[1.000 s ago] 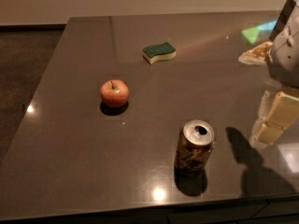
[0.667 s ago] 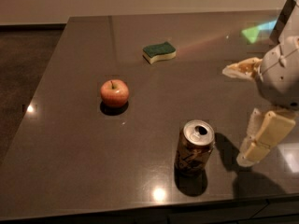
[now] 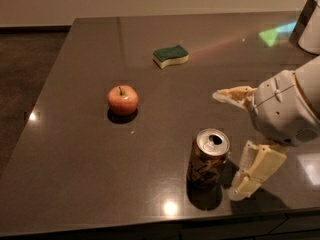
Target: Move orange can near apple
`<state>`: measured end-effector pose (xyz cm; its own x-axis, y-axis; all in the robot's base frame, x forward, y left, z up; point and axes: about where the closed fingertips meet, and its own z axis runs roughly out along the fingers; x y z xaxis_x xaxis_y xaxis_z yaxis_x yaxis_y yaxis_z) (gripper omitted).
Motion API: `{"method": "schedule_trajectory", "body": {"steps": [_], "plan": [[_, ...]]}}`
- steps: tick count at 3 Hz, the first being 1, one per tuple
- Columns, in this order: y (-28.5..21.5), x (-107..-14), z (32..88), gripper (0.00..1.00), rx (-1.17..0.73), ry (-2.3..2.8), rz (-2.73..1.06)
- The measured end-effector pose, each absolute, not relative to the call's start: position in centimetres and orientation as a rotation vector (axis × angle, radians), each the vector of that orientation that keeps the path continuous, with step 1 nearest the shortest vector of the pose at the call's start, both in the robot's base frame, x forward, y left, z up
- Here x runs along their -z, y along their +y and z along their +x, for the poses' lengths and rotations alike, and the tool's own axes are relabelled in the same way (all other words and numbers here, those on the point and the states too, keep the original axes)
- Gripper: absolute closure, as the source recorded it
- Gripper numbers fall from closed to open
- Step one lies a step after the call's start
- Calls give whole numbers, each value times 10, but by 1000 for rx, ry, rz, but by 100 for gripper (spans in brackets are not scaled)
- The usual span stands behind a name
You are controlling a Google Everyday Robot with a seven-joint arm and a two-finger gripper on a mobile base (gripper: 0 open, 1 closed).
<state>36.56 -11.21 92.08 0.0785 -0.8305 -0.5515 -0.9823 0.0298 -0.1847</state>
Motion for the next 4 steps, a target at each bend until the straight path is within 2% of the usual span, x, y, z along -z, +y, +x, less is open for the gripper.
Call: {"method": "schedule_trajectory", "body": {"steps": [1, 2, 4], "plan": [[-102, -911, 362, 0, -413, 1764, -1852], [-95, -904, 362, 16, -425, 1760, -1867], [-91, -907, 367, 64, -425, 1776, -1869]]}}
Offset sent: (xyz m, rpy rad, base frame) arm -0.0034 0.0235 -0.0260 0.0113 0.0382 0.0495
